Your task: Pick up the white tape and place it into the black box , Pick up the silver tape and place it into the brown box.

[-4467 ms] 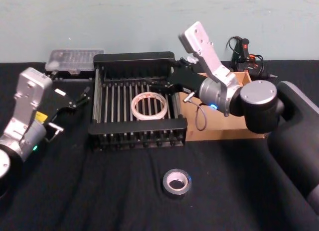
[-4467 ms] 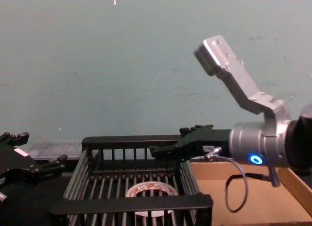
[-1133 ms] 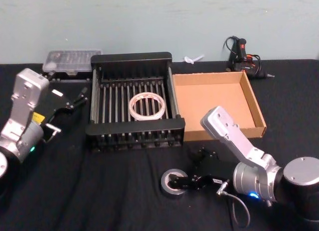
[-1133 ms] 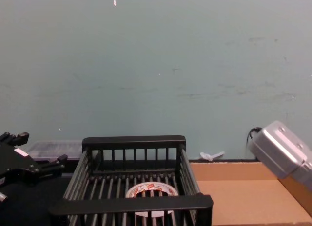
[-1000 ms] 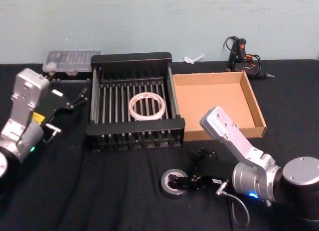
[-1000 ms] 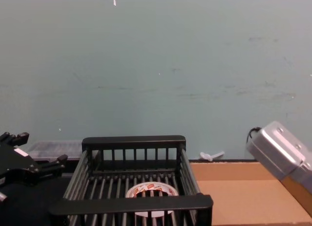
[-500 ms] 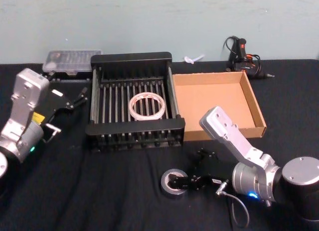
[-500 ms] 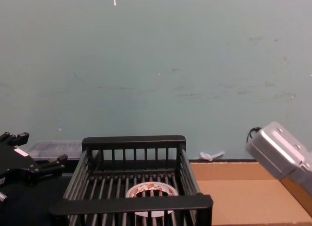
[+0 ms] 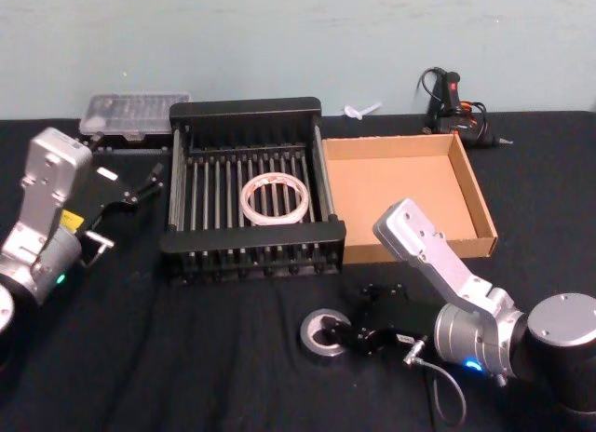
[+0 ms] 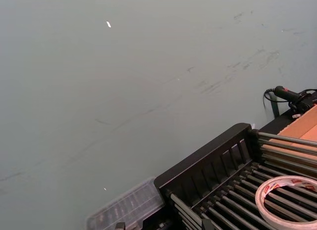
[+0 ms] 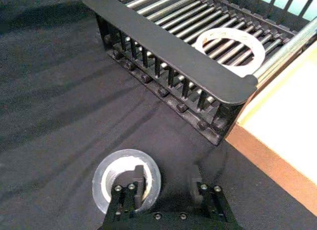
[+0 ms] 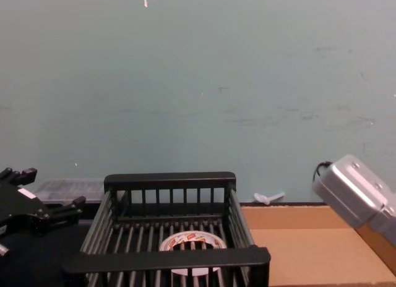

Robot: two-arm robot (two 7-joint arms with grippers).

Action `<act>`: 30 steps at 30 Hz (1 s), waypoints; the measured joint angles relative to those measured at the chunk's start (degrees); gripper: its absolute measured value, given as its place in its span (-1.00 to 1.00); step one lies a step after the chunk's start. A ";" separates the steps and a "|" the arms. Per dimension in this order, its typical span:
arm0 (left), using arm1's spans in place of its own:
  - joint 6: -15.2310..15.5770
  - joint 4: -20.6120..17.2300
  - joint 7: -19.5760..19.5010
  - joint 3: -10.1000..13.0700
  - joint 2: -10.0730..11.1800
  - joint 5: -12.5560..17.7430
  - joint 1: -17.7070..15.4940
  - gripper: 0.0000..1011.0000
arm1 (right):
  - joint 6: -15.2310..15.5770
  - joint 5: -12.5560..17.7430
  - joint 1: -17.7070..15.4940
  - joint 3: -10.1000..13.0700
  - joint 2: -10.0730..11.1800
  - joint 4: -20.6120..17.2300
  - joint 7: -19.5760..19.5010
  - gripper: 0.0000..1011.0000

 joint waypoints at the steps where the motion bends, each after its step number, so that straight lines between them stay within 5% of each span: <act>1: 0.00 0.00 0.00 0.00 0.00 0.00 0.00 0.98 | 0.00 0.00 0.00 0.00 0.00 -0.01 0.00 0.09; 13: 0.00 0.00 0.00 0.00 0.00 0.00 0.00 0.98 | -0.04 0.04 0.00 0.00 0.00 -0.02 0.00 -0.67; 30: 0.00 0.00 0.00 0.00 0.00 0.00 0.00 0.98 | -0.10 0.17 -0.04 0.06 0.01 -0.05 0.08 -0.69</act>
